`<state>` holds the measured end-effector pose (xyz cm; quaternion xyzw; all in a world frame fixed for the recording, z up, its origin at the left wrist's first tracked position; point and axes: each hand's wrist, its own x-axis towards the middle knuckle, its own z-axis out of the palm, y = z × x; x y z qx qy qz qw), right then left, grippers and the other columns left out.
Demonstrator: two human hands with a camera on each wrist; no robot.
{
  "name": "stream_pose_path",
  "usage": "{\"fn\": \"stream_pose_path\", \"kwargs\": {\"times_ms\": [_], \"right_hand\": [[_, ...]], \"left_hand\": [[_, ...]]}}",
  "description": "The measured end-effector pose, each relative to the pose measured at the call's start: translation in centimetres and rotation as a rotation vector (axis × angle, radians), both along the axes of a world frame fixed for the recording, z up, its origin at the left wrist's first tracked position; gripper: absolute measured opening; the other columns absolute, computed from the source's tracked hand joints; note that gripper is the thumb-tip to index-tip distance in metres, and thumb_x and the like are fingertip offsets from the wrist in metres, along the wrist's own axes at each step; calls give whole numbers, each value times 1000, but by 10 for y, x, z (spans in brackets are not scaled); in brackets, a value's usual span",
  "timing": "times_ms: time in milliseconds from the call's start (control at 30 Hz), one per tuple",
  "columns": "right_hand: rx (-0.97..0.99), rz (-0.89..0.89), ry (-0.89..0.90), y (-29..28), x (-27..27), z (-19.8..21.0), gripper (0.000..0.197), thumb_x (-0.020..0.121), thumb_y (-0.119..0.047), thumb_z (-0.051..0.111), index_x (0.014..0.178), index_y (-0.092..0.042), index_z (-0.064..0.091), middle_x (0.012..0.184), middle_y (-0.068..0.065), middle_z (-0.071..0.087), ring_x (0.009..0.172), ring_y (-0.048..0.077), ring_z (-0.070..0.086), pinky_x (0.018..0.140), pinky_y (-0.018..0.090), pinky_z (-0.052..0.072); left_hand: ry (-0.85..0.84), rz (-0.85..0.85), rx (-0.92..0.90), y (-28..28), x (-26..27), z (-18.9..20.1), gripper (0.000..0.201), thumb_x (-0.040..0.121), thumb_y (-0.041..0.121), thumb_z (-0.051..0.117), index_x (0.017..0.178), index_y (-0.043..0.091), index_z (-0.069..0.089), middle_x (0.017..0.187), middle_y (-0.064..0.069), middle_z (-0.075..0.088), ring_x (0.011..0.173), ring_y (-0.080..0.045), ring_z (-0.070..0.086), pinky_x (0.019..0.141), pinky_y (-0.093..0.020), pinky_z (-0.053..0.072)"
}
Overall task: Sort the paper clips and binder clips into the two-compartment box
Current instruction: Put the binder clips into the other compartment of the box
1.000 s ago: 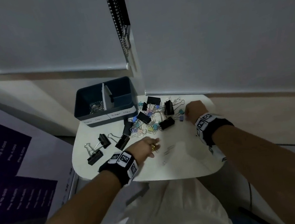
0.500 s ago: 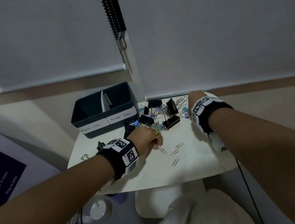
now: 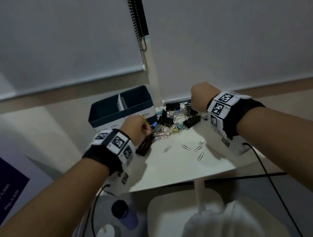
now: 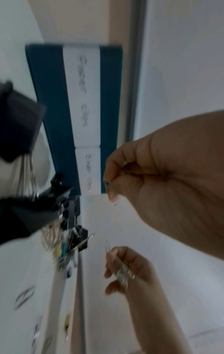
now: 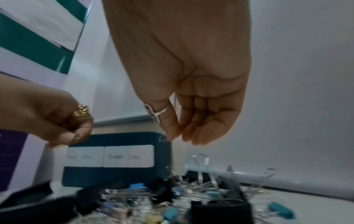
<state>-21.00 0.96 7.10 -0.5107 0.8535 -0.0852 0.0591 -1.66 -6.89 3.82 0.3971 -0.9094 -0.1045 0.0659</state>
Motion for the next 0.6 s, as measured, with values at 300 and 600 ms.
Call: {"fn": "stream_pose_path", "kwargs": {"times_ms": [300,600], "right_hand": [[-115,174,-136,-48,58,4,23,88,-11,55,97,6,68,103,17,69,102,30,64,90,35,51],[-170,316,-149,-129,120,37,29,85,-15,59,109,-1,64,112,18,66,104,32,64,88,38,54]], "left_hand": [[380,263,-112,-61,56,27,10,89,3,57,93,1,66,91,-6,63,84,-13,54,80,-21,42],[320,418,18,-101,60,27,15,89,3,55,82,4,69,88,-8,69,93,-20,61,72,-15,39]]}}
